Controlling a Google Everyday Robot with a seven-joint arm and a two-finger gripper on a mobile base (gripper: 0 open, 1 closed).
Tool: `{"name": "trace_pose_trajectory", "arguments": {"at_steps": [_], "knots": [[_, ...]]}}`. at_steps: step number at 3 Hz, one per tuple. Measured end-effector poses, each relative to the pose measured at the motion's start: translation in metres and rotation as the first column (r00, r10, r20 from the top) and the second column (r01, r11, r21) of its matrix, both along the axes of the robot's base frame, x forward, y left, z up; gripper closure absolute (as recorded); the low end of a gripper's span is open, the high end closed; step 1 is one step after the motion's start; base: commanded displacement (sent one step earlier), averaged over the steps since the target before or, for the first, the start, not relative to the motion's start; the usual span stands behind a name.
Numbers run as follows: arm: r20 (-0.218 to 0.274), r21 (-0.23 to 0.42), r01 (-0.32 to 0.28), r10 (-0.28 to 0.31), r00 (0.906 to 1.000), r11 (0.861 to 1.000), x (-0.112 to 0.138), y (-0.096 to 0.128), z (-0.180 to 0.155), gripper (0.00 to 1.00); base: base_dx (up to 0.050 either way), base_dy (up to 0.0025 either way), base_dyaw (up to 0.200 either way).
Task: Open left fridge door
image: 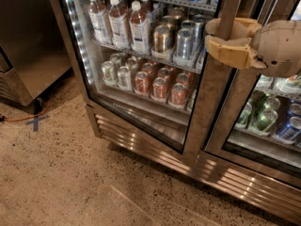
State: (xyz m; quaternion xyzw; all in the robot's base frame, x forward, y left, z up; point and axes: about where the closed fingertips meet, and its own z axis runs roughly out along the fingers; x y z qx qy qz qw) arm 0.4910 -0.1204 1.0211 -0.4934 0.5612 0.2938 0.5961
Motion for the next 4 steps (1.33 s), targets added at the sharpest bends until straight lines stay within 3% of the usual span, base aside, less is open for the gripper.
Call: {"name": "trace_pose_trajectory", "arguments": {"at_steps": [2, 3, 4], "knots": [[0.000, 0.000, 0.000, 0.000, 1.0000, 1.000, 0.0000, 0.0000, 0.0000, 1.00, -0.050, -0.00001, 0.000], [0.000, 0.000, 0.000, 0.000, 1.0000, 1.000, 0.0000, 0.0000, 0.0000, 1.00, 0.000, 0.00000, 0.000], [0.000, 0.000, 0.000, 0.000, 1.0000, 1.000, 0.0000, 0.0001, 0.0000, 0.84, 0.000, 0.00000, 0.000]]}}
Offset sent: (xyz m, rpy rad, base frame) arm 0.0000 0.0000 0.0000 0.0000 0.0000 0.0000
